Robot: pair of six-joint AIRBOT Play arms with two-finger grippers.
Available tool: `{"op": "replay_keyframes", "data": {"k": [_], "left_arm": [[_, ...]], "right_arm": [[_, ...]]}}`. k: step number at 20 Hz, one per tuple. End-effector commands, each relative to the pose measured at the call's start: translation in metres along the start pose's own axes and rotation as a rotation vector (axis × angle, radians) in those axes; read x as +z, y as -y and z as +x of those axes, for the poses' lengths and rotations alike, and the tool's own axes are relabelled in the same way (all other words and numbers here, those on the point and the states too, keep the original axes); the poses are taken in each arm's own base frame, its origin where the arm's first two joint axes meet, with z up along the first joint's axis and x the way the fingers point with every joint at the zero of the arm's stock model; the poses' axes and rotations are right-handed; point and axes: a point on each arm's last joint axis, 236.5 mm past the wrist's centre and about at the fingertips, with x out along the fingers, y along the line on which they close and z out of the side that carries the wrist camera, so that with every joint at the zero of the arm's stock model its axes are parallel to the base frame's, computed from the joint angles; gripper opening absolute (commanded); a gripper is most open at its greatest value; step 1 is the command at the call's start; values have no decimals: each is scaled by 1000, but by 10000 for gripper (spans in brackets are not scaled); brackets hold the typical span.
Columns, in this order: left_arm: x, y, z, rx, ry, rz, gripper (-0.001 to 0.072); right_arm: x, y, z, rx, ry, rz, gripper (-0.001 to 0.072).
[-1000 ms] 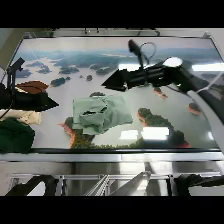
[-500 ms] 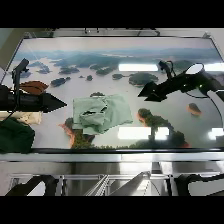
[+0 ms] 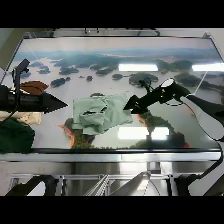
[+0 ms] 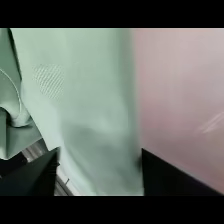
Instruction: Fold the shirts.
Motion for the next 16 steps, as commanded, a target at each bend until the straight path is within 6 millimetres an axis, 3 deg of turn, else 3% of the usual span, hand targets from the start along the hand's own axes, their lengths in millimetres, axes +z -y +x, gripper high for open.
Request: {"op": "replay_keyframes", "data": {"k": [1,3,4,6,8,9,10,13,14,16], "left_arm": [[0,0,0,1,0,0,15],[0,0,0,1,-1,0,15],[0,0,0,1,-1,0,15],[-3,0,0,-2,-12,0,15],[-6,1,0,-6,-23,1,15],[-6,1,0,-6,-24,1,15],[-6,1,0,-6,-24,1,15],[-6,1,0,-6,-23,2,15],[-6,1,0,-6,-23,2,15],[-6,1,0,-6,-24,2,15]], "right_arm": [[0,-16,30,36,-1,-32,358],[2,-41,34,116,11,-65,89],[2,-54,31,154,16,-79,26],[4,-80,9,185,44,-141,18],[3,-106,-41,180,66,-185,18],[2,-106,-74,109,79,-189,18],[3,-93,-114,-19,111,-172,18],[5,-30,-283,-429,420,34,18],[-2,-17,-339,-468,554,109,18],[-26,13,-429,-476,795,259,18]]}}
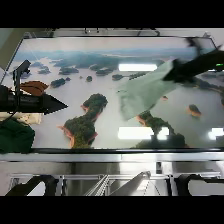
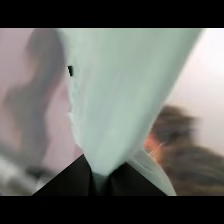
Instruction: Fold the shirts.
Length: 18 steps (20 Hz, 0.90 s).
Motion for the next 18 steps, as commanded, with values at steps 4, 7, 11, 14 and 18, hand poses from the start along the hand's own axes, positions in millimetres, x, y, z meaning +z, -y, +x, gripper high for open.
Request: {"op": "replay_keyframes", "data": {"k": [4,7,11,14,18], "left_arm": [[-1,0,0,0,-2,19,15],[-1,0,0,0,-2,35,15],[-4,6,4,-8,-19,71,15],[-12,18,13,-27,-55,107,15],[-22,35,24,-53,-101,153,15]], "right_arm": [[-29,202,-239,-406,491,593,17],[-117,258,-303,-685,520,822,16],[-225,300,-315,-928,356,1041,18],[-266,317,-263,-868,184,1115,19],[-293,320,-227,-832,59,1150,667]]}}
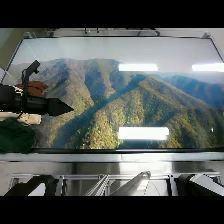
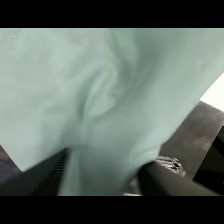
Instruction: Fold the shirts.
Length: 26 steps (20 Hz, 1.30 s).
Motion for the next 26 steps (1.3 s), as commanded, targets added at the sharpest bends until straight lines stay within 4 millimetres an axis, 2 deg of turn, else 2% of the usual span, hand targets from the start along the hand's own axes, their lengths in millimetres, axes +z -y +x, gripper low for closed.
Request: {"op": "replay_keyframes", "data": {"k": [1,4,6,7,8,9,10,11,13,14,16,18,19,21,23,24,26], "left_arm": [[-6,13,9,-19,-33,38,15],[-7,15,11,-23,-40,45,15],[-7,15,11,-23,-38,62,15],[-7,15,11,-23,-37,63,15],[-6,15,11,-21,-33,64,15],[-5,14,11,-19,-28,68,15],[-2,14,10,-16,-19,68,15],[2,14,9,-10,-4,75,15],[22,17,-3,12,57,101,15],[36,16,-11,34,107,113,15],[57,11,-26,72,186,121,15],[56,3,-28,79,191,100,15],[48,-2,-21,74,168,74,15],[22,-15,4,53,101,0,15],[-14,-22,34,35,26,-47,15],[-30,-23,49,36,5,-55,14],[-51,-25,70,51,-6,-51,15]], "right_arm": [[-23,15,21,-59,-91,2,673],[-38,17,14,-66,-153,44,672],[-45,3,10,-11,-185,84,672],[-44,-21,8,93,-188,81,669],[-42,-54,3,231,-181,68,659],[-39,-99,-10,411,-167,19,529],[-39,-148,-33,610,-134,-71,146],[-44,-193,-61,788,-104,-170,23],[-72,-264,-109,1024,-43,-385,20],[-90,-288,-117,1054,-22,-482,19],[-149,-331,-122,1059,3,-738,18],[-235,-364,-122,1092,-5,-989,17],[-275,-371,-118,1105,-4,-1092,17],[-358,-370,-98,1120,-12,-1290,17],[-415,-354,-65,1113,5,-1406,17],[-432,-346,-47,1102,18,-1429,17],[-453,-334,-17,1078,55,-1456,17]]}}
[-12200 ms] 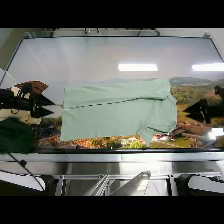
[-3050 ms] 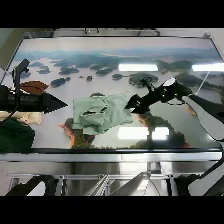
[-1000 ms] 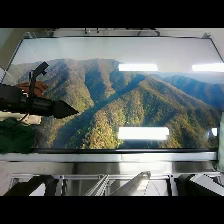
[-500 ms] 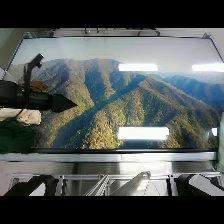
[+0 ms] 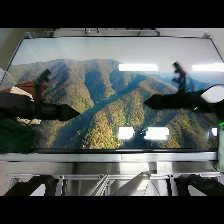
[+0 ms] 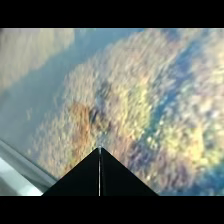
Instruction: Fold the shirts.
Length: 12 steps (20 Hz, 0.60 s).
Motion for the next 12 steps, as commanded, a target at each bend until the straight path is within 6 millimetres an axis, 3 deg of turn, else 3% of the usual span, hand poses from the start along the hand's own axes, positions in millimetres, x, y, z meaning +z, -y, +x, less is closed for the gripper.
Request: {"op": "replay_keyframes", "data": {"k": [1,5,12], "left_arm": [[-38,-10,37,24,-26,-22,15],[-62,-13,54,28,-66,-33,15],[-62,-13,53,27,-66,-33,13]], "right_arm": [[-51,-12,43,-34,7,-131,17],[-60,-18,44,-17,-14,-132,18],[-60,-23,44,7,-15,-102,19]]}}
